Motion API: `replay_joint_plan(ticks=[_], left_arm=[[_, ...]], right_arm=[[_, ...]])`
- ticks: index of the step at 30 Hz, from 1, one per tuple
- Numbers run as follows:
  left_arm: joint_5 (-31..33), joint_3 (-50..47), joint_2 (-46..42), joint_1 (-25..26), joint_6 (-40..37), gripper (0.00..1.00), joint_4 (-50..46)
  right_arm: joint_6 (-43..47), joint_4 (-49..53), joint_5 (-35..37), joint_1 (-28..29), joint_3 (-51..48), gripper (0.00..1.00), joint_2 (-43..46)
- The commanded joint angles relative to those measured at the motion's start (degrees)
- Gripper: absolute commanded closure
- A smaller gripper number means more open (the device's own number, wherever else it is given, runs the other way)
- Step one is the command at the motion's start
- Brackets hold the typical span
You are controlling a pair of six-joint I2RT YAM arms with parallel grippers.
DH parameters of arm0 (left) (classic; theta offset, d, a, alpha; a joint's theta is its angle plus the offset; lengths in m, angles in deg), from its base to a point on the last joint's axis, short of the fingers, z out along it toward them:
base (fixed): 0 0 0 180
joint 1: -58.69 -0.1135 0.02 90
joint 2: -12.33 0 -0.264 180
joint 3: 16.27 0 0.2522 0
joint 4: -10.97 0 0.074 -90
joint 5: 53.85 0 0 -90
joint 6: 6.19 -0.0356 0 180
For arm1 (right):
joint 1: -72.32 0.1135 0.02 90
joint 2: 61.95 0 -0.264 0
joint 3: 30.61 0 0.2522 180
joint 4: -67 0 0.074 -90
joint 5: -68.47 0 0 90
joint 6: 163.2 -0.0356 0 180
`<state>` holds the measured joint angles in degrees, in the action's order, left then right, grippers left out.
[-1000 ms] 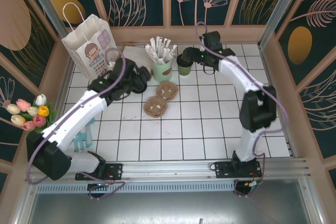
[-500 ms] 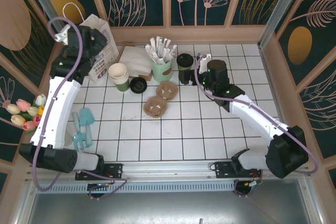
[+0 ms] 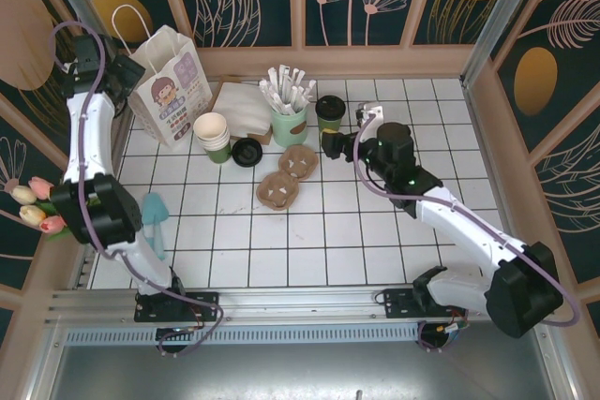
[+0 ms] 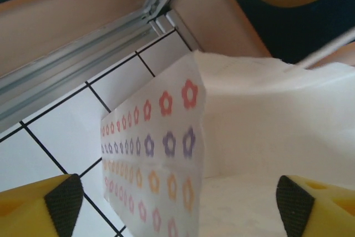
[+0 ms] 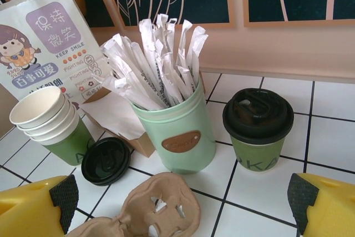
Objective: Pack the takeout coffee
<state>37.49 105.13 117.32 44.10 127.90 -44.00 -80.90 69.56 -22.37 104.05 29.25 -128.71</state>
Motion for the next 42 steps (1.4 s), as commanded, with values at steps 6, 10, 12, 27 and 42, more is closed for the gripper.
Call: replay_joint_plan(ticks=[6, 10, 12, 27, 42], left_arm=[[-2.5, 11.1, 8.0, -0.2, -5.7, 0.48, -7.3], [-1.4, 10.9, 6.4, -0.2, -6.4, 0.70, -6.5], [-1.1, 11.4, 5.8, -0.2, -7.0, 0.81, -6.7], [-0.2, 11.9, -1.9, -0.2, -6.2, 1.00, -1.9], [-3.6, 14.7, -9.0, -0.2, -4.5, 1.00, -3.2]], right_arm=[[7.4, 2.3, -8.1, 1.2, -2.1, 0.01, -0.8], [11.5, 5.0, -13.0, 2.2, -0.2, 0.01, -5.7], [14.4, 6.9, -14.0, 3.2, 1.8, 0.01, -9.4], [23.1, 20.5, -11.8, 8.0, 18.3, 0.04, -32.2], [20.9, 28.6, -6.0, 10.9, 31.8, 0.19, -48.0]])
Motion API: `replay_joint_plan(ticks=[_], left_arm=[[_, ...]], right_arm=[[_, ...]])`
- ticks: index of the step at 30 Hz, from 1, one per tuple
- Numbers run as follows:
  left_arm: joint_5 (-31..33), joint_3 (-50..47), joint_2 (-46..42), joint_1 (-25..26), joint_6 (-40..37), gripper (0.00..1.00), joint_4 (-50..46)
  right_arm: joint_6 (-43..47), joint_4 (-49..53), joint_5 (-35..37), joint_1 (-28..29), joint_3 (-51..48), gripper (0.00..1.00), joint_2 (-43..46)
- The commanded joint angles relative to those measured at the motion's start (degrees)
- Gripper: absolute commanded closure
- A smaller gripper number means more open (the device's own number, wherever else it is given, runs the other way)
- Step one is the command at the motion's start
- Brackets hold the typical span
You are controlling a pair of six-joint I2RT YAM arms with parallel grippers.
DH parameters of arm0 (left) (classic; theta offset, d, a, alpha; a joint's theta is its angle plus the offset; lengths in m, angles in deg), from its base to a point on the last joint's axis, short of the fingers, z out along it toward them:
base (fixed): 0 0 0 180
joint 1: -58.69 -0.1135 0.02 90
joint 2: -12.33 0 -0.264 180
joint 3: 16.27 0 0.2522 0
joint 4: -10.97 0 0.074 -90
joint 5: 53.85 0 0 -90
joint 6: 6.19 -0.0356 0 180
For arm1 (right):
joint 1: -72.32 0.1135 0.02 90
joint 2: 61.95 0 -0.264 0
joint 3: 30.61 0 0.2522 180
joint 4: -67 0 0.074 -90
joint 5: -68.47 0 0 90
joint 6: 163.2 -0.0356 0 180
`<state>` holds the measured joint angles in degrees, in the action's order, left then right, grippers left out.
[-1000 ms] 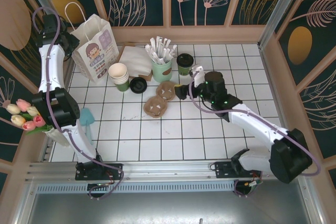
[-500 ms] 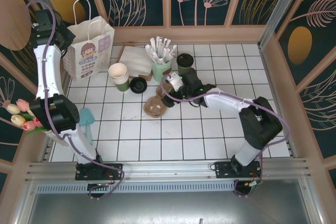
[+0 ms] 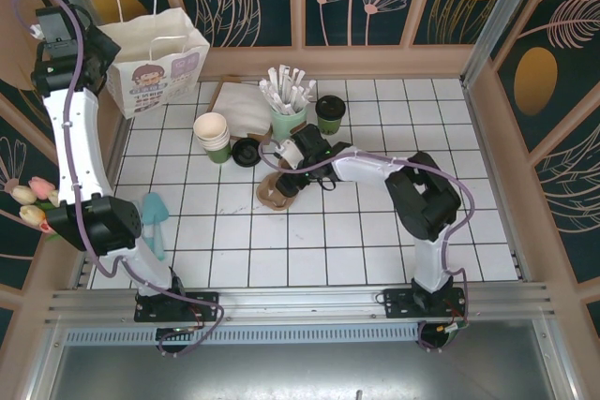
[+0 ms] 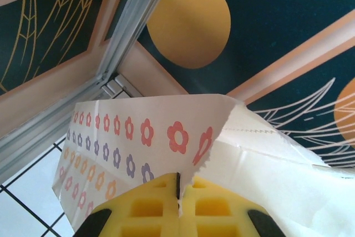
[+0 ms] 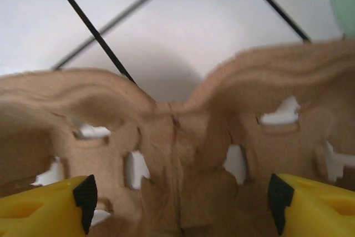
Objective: Pack the takeout coffee
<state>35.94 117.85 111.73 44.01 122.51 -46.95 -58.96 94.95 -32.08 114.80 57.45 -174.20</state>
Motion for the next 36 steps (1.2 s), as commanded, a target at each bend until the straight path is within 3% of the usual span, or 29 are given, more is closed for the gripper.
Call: replay_joint_plan(ticks=[1, 9, 17, 23, 31, 36], left_arm=[[-2.2, 2.3, -3.8, -0.2, 1.0, 1.00, -0.8], [-10.3, 5.3, -6.2, -0.1, 3.2, 1.00, -0.5], [-19.1, 2.4, -11.2, -0.1, 6.3, 1.00, -2.9], [-21.0, -3.6, -19.7, 0.0, 8.2, 1.00, -4.6], [-25.1, -8.3, -26.6, 0.0, 6.4, 1.00, -16.0], [-27.4, -6.1, -28.2, 0.0, 3.5, 1.00, -26.6]], right_arm=[[-0.8, 3.9, 3.8, 0.3, 4.1, 0.19, -3.2], [-0.1, 4.8, 3.4, 1.4, 4.4, 0.25, -4.2], [-2.9, 7.1, 5.7, 1.2, 6.2, 0.47, -4.1], [-7.2, 6.3, 6.5, 0.5, 3.6, 0.64, -1.1], [-12.0, 9.7, 7.7, -0.6, -2.9, 0.66, 5.2], [-14.1, 11.4, 8.3, -3.5, -9.7, 0.67, 10.3]])
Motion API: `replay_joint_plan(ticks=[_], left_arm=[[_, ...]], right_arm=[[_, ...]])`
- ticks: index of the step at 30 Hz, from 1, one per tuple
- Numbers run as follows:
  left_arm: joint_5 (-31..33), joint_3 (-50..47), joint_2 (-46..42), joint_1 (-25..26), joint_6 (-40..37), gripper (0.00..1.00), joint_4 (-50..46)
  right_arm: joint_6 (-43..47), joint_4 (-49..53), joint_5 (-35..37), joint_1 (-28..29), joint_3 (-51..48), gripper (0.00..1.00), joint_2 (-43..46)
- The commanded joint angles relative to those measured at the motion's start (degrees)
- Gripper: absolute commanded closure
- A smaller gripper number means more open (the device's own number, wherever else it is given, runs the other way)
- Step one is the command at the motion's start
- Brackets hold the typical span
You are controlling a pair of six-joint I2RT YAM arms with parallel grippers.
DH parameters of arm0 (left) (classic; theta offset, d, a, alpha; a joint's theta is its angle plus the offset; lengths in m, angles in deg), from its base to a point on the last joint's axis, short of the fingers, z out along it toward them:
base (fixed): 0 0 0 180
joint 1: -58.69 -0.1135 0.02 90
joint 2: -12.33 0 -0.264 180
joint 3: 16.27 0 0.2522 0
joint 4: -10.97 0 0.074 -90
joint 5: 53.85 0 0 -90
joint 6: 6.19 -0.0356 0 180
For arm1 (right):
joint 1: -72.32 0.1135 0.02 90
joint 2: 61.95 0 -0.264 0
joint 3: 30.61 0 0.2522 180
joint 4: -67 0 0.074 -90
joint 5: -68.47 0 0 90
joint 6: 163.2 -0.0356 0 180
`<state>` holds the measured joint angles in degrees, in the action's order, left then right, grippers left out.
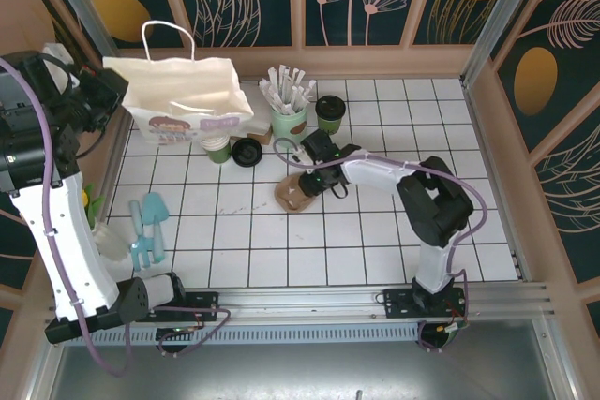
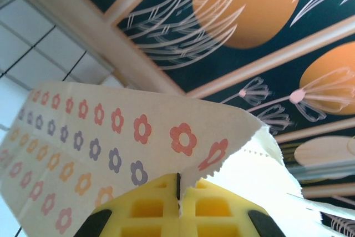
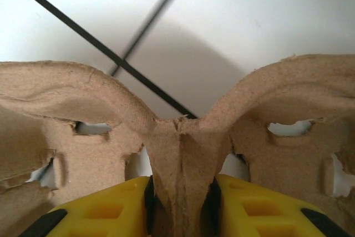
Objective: Pack the takeout coffee
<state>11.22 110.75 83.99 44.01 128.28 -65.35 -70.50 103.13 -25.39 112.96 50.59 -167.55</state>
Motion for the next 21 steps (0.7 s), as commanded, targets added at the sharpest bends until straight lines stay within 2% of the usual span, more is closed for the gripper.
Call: replay_joint_plan(ticks=[1, 5, 8, 11, 14, 17, 18, 21], left_arm=[[-2.9, 0.9, -0.9, 0.1, -2.4, 1.00, -9.7], [-4.7, -1.4, -2.6, 0.3, -3.9, 1.00, -15.3], [-6.9, -10.2, -6.2, 1.0, -3.4, 1.00, -14.8], [-11.4, -23.6, -12.0, 4.4, 2.7, 1.00, -4.8], [-8.8, -31.5, -14.2, 10.7, 7.4, 1.00, 1.0], [-6.9, -34.6, -14.3, 13.9, 9.8, 1.00, 5.3], [-6.4, -35.9, -14.4, 15.1, 10.8, 1.00, 7.3], [-4.8, -41.7, -14.5, 20.6, 14.3, 1.00, 12.4]], right_arm=[[-2.7, 3.4, 1.8, -2.3, -3.6, 0.67, 4.5], [-3.3, 4.1, 1.1, -5.3, -6.1, 0.67, 7.7], [-3.2, 3.8, -0.1, -7.3, -7.7, 0.67, 9.1], [-3.0, 4.1, 0.7, -8.6, -7.9, 0.67, 9.2], [-2.4, 4.3, 0.7, -9.0, -8.3, 0.67, 9.7], [-2.4, 4.2, 0.5, -8.9, -9.2, 0.67, 10.9], [-2.7, 4.1, 0.4, -10.7, -9.8, 0.67, 11.4], [-3.6, 3.2, 0.2, -11.8, -11.5, 0.66, 13.0]])
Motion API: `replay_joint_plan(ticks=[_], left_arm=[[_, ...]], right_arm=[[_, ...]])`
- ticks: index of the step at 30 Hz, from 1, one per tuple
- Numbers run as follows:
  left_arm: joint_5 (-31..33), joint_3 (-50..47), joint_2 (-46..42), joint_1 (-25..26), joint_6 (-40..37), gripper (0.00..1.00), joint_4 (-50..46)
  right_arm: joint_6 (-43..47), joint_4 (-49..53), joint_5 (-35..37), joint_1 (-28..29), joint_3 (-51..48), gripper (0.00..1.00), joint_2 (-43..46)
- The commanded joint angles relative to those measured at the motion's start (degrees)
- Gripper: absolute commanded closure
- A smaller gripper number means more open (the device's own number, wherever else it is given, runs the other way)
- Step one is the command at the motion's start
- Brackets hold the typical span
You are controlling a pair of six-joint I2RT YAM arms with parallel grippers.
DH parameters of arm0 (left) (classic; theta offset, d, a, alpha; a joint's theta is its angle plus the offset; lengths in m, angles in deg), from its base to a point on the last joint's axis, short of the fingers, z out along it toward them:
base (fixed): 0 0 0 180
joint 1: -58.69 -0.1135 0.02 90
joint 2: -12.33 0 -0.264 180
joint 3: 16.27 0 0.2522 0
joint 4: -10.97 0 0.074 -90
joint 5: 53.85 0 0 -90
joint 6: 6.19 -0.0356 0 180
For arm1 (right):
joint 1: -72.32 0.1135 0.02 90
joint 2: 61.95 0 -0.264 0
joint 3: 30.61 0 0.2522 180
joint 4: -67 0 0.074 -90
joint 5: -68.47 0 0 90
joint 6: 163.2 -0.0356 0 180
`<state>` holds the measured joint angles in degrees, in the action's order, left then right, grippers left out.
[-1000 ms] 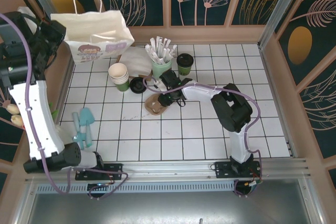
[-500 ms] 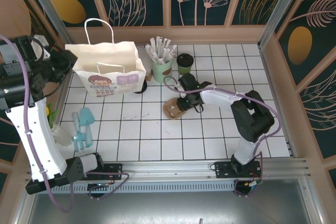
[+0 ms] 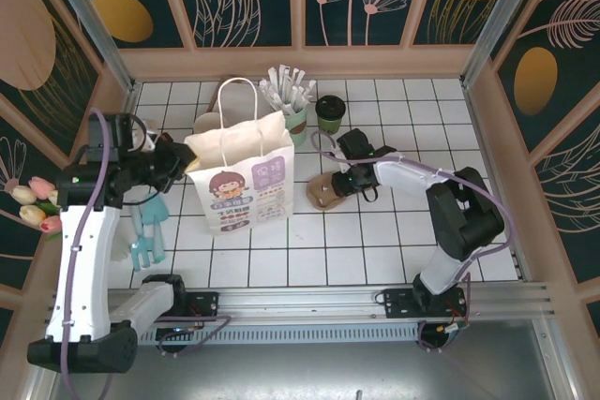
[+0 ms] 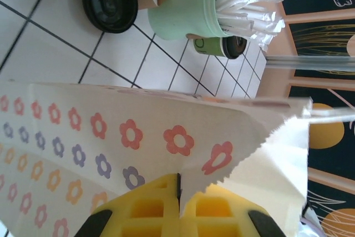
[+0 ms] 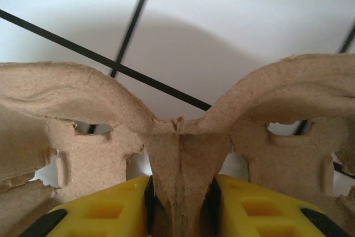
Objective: Pack the takeout coffee
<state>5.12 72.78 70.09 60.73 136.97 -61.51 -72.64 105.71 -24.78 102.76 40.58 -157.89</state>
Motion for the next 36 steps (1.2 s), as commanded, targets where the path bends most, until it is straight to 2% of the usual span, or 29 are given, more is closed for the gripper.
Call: replay_joint_plan(ticks=[1, 6, 8, 10, 14, 18, 19, 21, 23, 26, 30, 32, 36], left_arm=[[2.1, -5.6, -0.4, 5.9, 6.9, 1.00, 11.0], [3.9, -14.4, 3.7, 20.1, 14.2, 1.00, 26.1], [7.7, -11.6, 7.9, 23.7, 12.2, 1.00, 22.0], [11.0, -8.3, 11.4, 25.2, 10.0, 1.00, 17.2], [17.1, -2.9, 13.0, 25.3, 6.2, 0.74, 12.6], [20.1, 4.0, 13.8, 25.3, -2.3, 0.44, 9.3], [18.8, 4.9, 14.1, 25.3, -4.4, 0.36, 9.3], [11.2, 6.9, 16.0, 25.3, -10.5, 0.26, 9.3], [11.2, 11.8, 18.9, 25.3, -16.3, 0.22, 4.4], [21.1, 19.9, 22.1, 25.3, -25.5, 0.13, -1.5], [32.4, 24.2, 24.6, 25.3, -35.5, 0.04, -0.3], [31.6, 23.3, 25.4, 25.3, -41.4, 0.01, 1.9], [24.0, 22.7, 27.9, 25.3, -56.3, 0.01, 1.8]], right_arm=[[-1.7, 0.4, -0.5, -1.9, -1.9, 0.66, 3.8], [-0.9, 1.2, -0.6, -3.5, -3.2, 0.66, 5.5], [-1.0, 1.6, 0.3, -4.3, -3.4, 0.66, 5.9], [-1.7, 1.7, 1.3, -5.4, -3.6, 0.66, 6.1], [-2.5, 1.2, 2.5, -7.1, -4.1, 0.65, 6.7], [-2.2, 0.2, 2.3, -7.7, -3.8, 0.65, 7.5], [-2.2, 0.0, 2.1, -7.8, -3.6, 0.65, 7.5], [-2.0, -0.1, 1.9, -7.8, -3.0, 0.64, 7.4], [-1.8, -0.3, 1.7, -7.8, -2.6, 0.64, 7.5], [-1.1, -1.2, 0.5, -7.7, -2.9, 0.64, 8.3], [-1.4, -1.5, -1.0, -7.7, -3.1, 0.64, 8.6], [-1.7, -1.2, -1.1, -7.7, -3.1, 0.64, 8.6], [-2.2, -1.2, -1.1, -7.7, -3.3, 0.64, 8.9]])
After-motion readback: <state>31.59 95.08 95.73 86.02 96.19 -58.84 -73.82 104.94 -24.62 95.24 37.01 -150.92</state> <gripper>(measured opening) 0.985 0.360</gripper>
